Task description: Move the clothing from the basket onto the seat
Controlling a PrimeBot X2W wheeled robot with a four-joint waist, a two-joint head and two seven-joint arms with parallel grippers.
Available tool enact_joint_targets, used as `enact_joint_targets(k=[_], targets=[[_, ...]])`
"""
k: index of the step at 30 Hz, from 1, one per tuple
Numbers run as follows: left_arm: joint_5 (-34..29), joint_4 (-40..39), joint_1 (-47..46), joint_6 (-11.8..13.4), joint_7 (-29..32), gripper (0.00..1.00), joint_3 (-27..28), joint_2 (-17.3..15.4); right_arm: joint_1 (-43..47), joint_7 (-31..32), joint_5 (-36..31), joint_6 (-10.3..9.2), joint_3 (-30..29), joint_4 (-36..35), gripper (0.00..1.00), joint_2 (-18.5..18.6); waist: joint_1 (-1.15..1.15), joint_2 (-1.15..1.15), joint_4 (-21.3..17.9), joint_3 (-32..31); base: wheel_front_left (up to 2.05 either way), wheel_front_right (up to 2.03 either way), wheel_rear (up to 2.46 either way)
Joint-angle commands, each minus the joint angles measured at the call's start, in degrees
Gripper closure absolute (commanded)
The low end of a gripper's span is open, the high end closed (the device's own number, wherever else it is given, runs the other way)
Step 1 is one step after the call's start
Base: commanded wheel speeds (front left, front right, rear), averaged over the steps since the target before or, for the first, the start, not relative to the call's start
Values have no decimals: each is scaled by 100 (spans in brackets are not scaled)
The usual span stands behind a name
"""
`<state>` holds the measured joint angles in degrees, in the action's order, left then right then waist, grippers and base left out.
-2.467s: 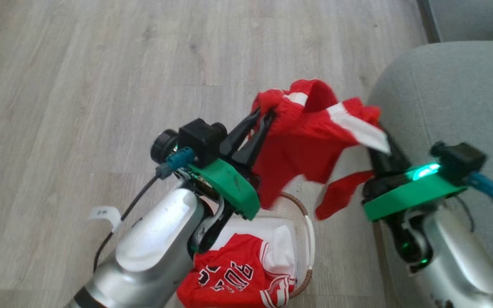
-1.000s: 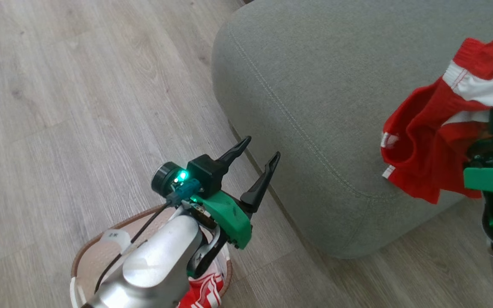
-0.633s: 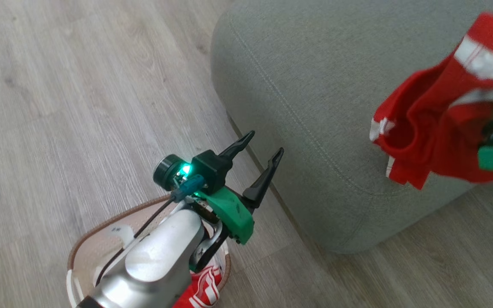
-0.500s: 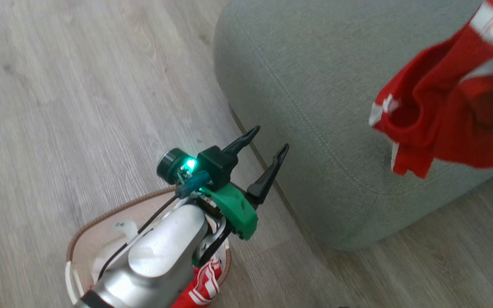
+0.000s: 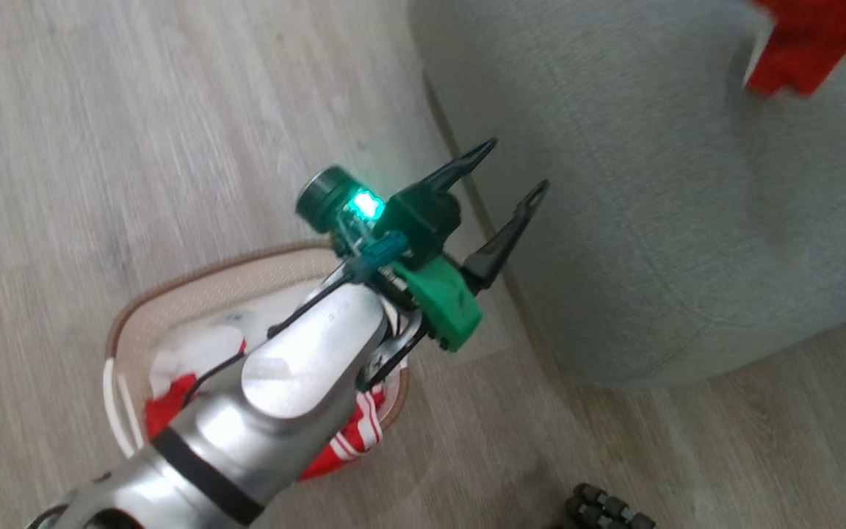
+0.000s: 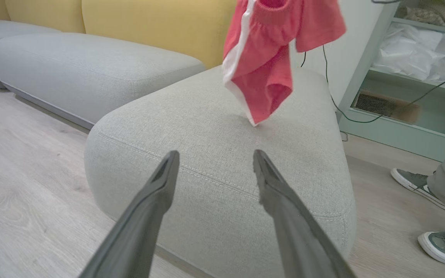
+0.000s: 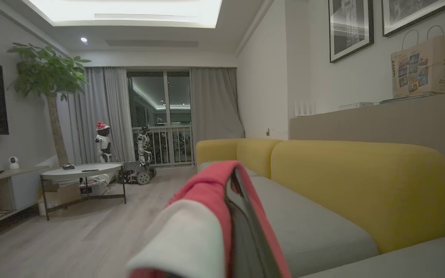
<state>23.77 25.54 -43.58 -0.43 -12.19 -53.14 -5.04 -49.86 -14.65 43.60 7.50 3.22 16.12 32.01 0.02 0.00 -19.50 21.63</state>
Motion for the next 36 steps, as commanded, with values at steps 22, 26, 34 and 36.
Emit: enact_joint_targets(k=[22,26,34,36], targets=[[-4,-10,-931,222,-48,0,-220,208,-986,-35,-384,-1,1228,3365,100,764,-2,0,858,1289,0,0,0],[43,18,-966,257,-75,0,-252,211,-1096,-2,-352,-1,1741,4024,100,709,-2,0,883,1307,0,0,0],[159,110,-939,313,-141,0,-275,214,-1266,344,87,-1,2566,4503,66,590,-2,0,854,1126,0,0,0],[193,129,-905,312,-159,0,-271,214,-1264,394,189,-1,2721,4515,14,591,-2,0,832,1027,0,0,0]])
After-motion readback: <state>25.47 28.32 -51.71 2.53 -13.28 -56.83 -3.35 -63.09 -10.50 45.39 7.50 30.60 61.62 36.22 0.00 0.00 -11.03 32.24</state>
